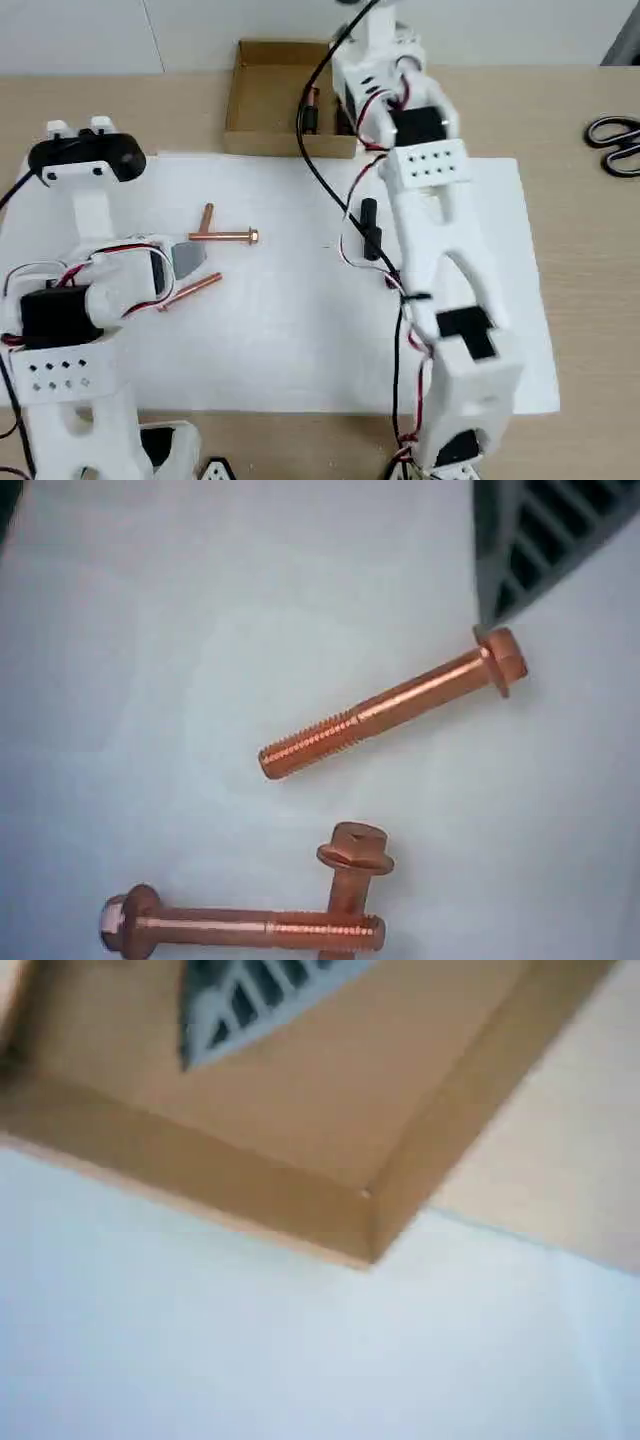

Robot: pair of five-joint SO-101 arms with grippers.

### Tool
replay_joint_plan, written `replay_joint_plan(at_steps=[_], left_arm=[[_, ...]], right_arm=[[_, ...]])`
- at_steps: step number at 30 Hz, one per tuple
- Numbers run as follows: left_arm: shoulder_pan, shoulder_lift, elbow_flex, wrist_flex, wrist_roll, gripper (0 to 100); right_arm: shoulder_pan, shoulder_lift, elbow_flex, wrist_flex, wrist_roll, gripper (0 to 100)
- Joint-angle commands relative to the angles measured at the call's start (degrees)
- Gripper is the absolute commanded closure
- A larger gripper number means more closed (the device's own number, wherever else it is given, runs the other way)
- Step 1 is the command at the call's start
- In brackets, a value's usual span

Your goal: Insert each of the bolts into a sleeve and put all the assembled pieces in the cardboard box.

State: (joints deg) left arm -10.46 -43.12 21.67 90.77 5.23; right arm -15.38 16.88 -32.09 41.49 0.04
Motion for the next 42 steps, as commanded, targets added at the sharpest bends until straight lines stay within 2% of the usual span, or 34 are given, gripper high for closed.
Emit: replay_joint_plan(at_steps=[1, 13, 17, 21, 26, 32, 38, 42], left_arm=[[0.09, -1.14, -0.40, 0.26, -0.53, 70], [0.09, -1.14, -0.22, 0.35, -0.53, 70], [0.09, -1.14, -0.22, 0.35, -0.53, 70], [0.09, -1.14, -0.22, 0.35, -0.53, 70], [0.09, -1.14, -0.22, 0.35, -0.62, 70], [0.18, -1.05, 1.01, 0.09, -0.62, 70], [0.18, -1.05, 4.79, -0.09, -0.62, 70], [0.09, -1.05, 5.58, -0.09, -0.62, 70]], right_arm=[[0.48, -10.59, -3.16, 11.38, -0.44, 80.1], [0.75, -28.79, -2.90, 53.58, -0.53, 80.1], [0.92, -34.86, 0.35, 54.73, -4.48, 80.1], [0.57, -39.69, 12.22, 54.73, -5.63, 80.1], [0.75, -40.66, 30.07, 50.15, -7.12, 80.1], [0.04, -37.23, 45.36, 32.31, -18.46, 80.1], [-3.56, -31.96, 52.75, 19.12, -19.16, 80.1], [-3.38, -28.35, 56.44, 8.22, -19.08, 80.1]])
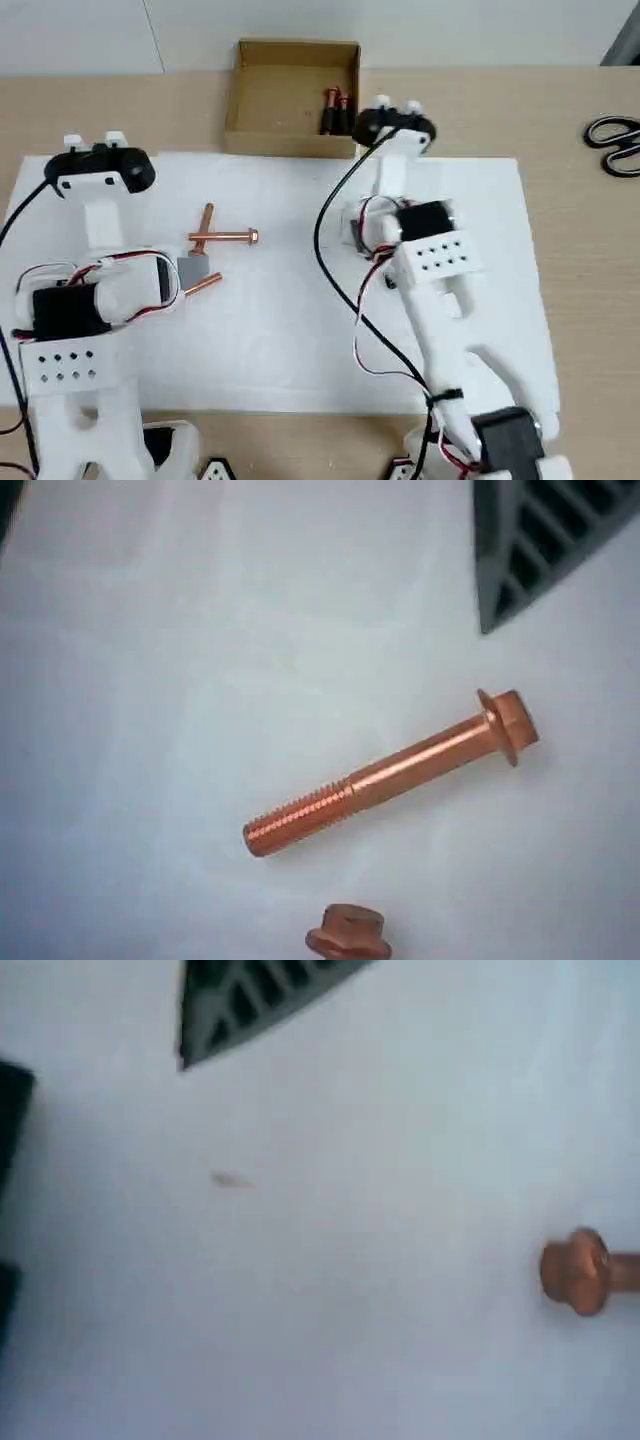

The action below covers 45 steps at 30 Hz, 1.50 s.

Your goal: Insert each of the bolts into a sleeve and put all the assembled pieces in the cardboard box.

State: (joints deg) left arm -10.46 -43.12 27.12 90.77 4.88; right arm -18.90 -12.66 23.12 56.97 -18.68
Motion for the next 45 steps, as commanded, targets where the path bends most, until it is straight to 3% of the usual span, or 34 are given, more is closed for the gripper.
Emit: replay_joint_plan(at_steps=[1, 22, 27, 38, 45], left_arm=[[0.09, -1.05, 0.22, 0.00, -0.26, 70], [0.00, -1.05, 0.22, 1.14, -0.26, 70], [0.00, -1.05, 0.22, 1.14, -0.26, 70], [0.00, -1.14, -0.13, 1.14, -0.26, 70], [0.00, -1.14, -0.13, 1.14, -0.26, 70]], right_arm=[[0.13, 2.24, 2.11, -9.71, -0.26, 80.1], [4.62, 23.16, -0.97, -19.91, -0.18, 80.5], [4.26, 23.60, -0.97, -20.53, 0.09, 99.4], [4.62, 16.22, -0.88, -19.30, 2.29, 99.5], [3.65, 0.40, -0.97, -7.60, 2.29, 99.5]])
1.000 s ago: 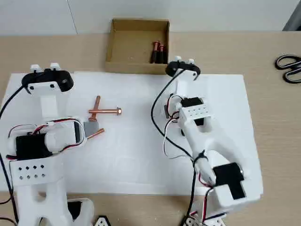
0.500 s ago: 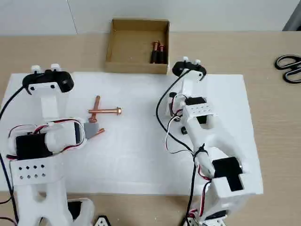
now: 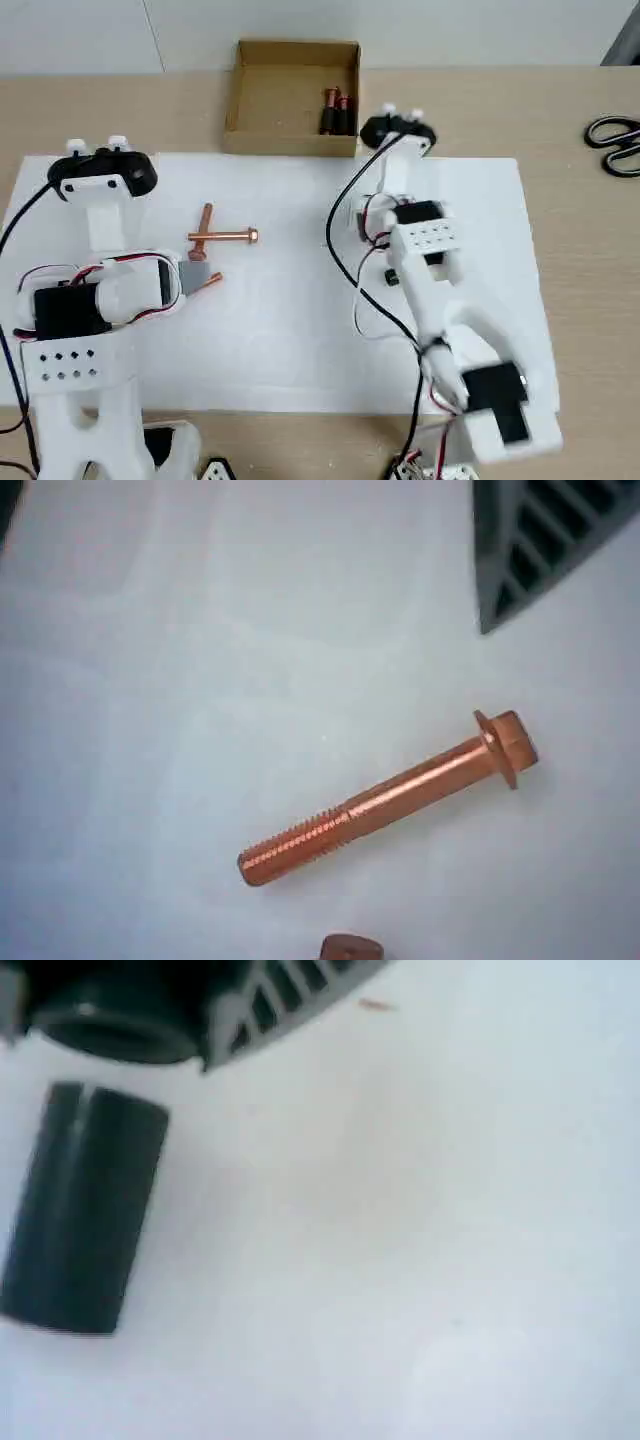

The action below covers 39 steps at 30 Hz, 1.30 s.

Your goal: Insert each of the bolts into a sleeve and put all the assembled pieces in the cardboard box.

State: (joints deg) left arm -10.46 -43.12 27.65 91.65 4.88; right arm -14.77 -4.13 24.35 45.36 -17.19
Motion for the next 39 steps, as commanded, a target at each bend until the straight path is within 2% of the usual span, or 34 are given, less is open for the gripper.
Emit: replay_joint_plan(at_steps=[1, 5, 10, 16, 25, 31, 39], left_arm=[[0.00, -1.14, -0.66, 0.26, -0.26, 70], [0.09, -1.14, -0.66, 0.18, -0.26, 70], [0.09, -1.14, -0.66, 0.09, -0.26, 70], [0.09, -1.14, -0.66, 0.26, -0.26, 70], [0.09, -1.14, -0.66, -0.09, -0.26, 70], [0.09, -1.14, -0.66, 0.18, -0.26, 70], [0.09, -1.14, -0.66, 0.18, -0.26, 70]], right_arm=[[-0.40, -9.80, -2.20, 5.67, 0.88, 99.5], [0.92, -12.18, -1.85, 10.77, 1.76, 99.5], [1.10, -8.40, -1.67, 10.42, 13.63, 99.4], [-3.47, -8.48, -3.60, 22.46, 21.80, 99.4], [-6.90, -1.27, -3.60, 21.05, 21.98, 99.0], [-6.81, 6.46, -5.19, 20.00, 21.98, 82.6], [-6.99, 7.52, -9.32, 26.77, 20.48, 81.6]])
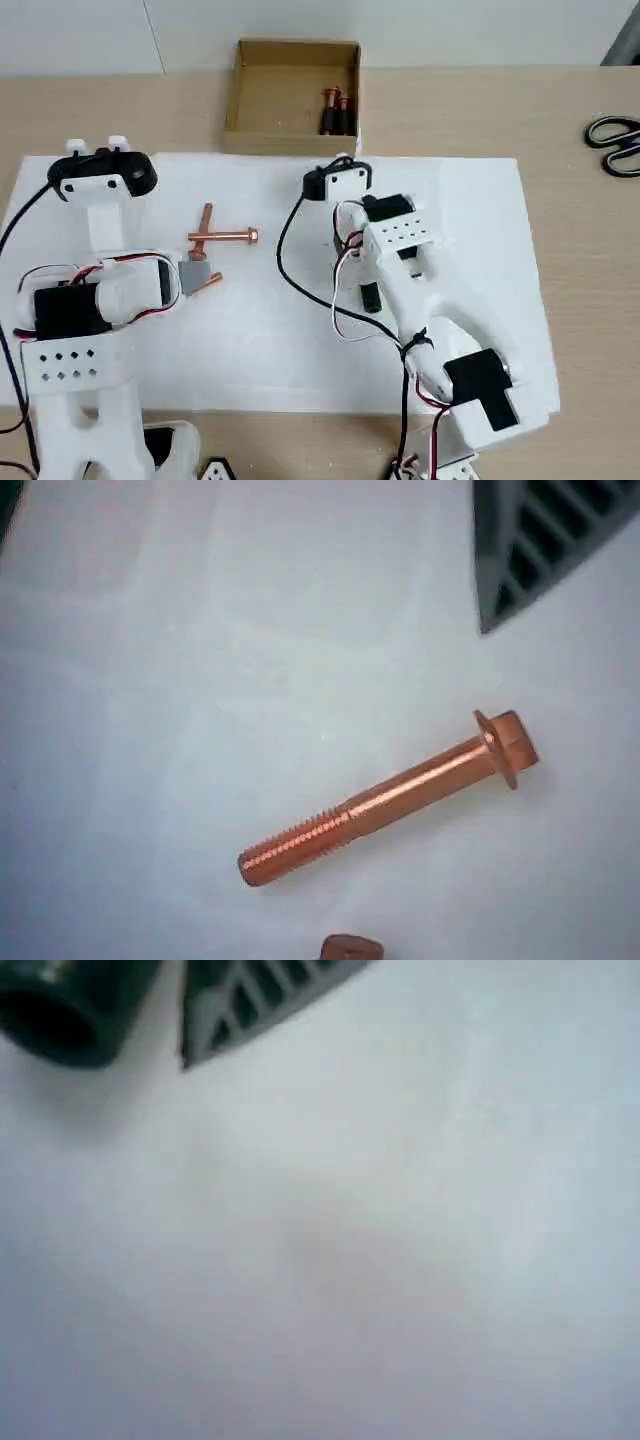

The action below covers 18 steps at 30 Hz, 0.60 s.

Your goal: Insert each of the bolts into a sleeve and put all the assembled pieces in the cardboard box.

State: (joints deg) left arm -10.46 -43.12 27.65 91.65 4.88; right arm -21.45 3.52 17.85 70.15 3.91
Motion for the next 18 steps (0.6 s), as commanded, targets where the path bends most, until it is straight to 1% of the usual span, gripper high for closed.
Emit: replay_joint_plan(at_steps=[1, 7, 13, 18], left_arm=[[0.09, -1.14, -0.66, 0.18, -0.26, 70], [0.09, -1.14, -0.66, 0.18, -0.26, 70], [0.09, -1.14, -0.66, 0.18, -0.26, 70], [0.09, -1.14, -0.57, 0.18, -0.26, 70]], right_arm=[[-0.31, -0.13, -2.81, 2.59, -0.62, 81.6], [-0.31, -0.13, -2.81, 6.11, -0.70, 81.6], [-0.75, 0.40, -2.55, 4.97, -0.79, 81.6], [-1.45, 1.80, -2.55, 3.38, -4.13, 81.6]])
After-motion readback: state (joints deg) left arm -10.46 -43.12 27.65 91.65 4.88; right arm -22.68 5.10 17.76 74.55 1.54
